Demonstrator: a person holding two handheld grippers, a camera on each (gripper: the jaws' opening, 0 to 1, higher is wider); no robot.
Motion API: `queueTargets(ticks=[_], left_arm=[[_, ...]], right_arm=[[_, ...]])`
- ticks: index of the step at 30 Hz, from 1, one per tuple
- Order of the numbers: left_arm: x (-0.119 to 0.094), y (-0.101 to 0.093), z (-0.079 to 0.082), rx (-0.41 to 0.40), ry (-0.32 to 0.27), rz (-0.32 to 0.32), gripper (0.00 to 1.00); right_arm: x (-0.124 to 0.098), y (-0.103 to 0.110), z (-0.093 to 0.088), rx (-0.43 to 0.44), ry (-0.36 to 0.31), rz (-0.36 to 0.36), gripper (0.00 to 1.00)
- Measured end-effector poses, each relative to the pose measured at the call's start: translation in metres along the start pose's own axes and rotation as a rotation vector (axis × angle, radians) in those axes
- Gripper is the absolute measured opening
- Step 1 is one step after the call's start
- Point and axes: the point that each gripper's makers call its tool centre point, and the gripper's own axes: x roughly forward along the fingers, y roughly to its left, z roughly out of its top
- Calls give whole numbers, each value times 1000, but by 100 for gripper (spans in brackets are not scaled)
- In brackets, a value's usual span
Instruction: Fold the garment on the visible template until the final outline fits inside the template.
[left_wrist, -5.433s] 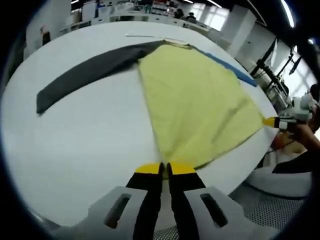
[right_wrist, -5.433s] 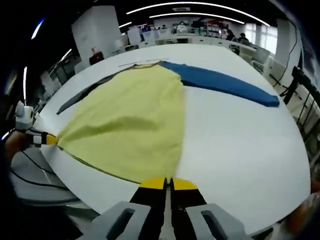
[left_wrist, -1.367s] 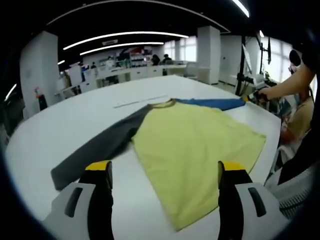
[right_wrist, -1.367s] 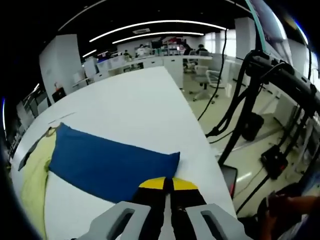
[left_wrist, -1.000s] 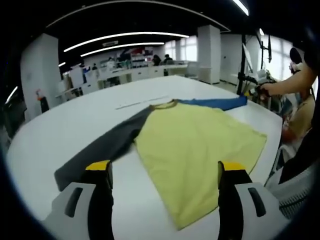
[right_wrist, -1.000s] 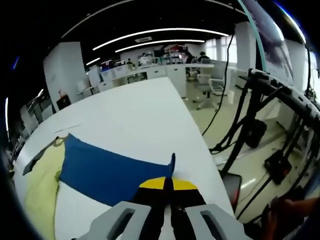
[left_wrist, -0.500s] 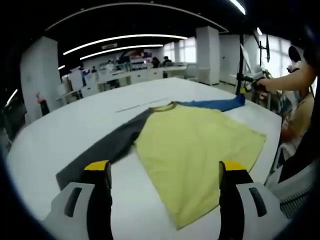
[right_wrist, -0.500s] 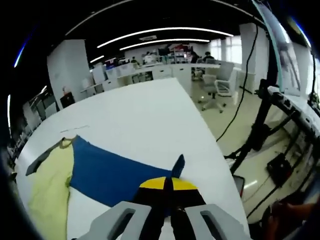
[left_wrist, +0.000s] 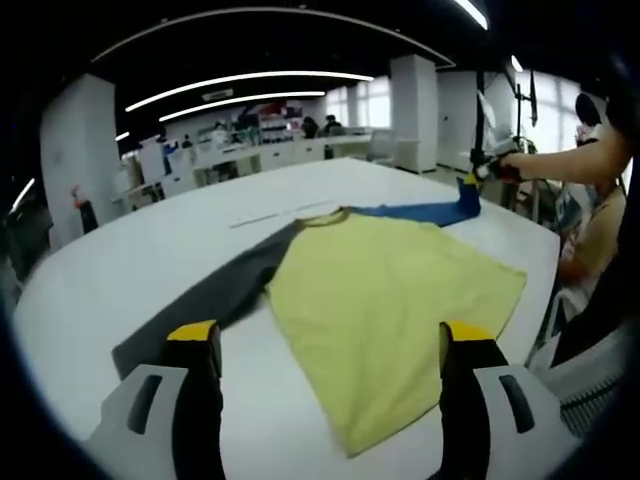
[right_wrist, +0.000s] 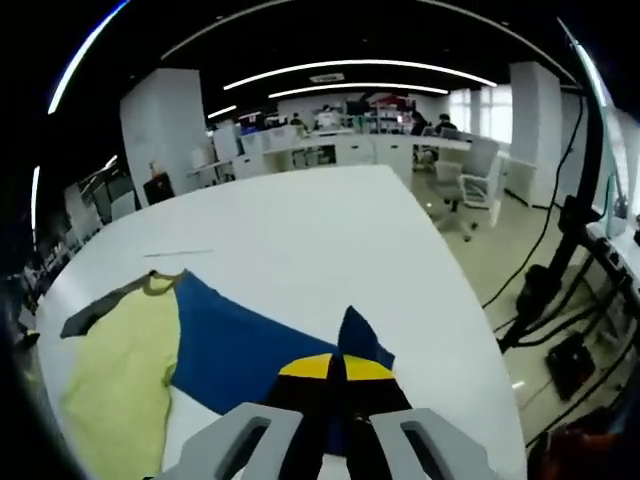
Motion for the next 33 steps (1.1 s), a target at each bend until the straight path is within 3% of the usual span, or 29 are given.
queueTargets(ticks=[8, 22, 33], left_arm=[[-2, -2, -1, 4, 2, -3, 88], [0, -7, 3, 23, 0, -23, 88], [0, -9, 3, 9, -13, -33, 88]], right_arm=[[-4, 45, 5, 3, -27, 44, 0], [-2, 91, 20, 8, -56, 100, 0], [2, 121, 23, -7, -30, 124, 0]])
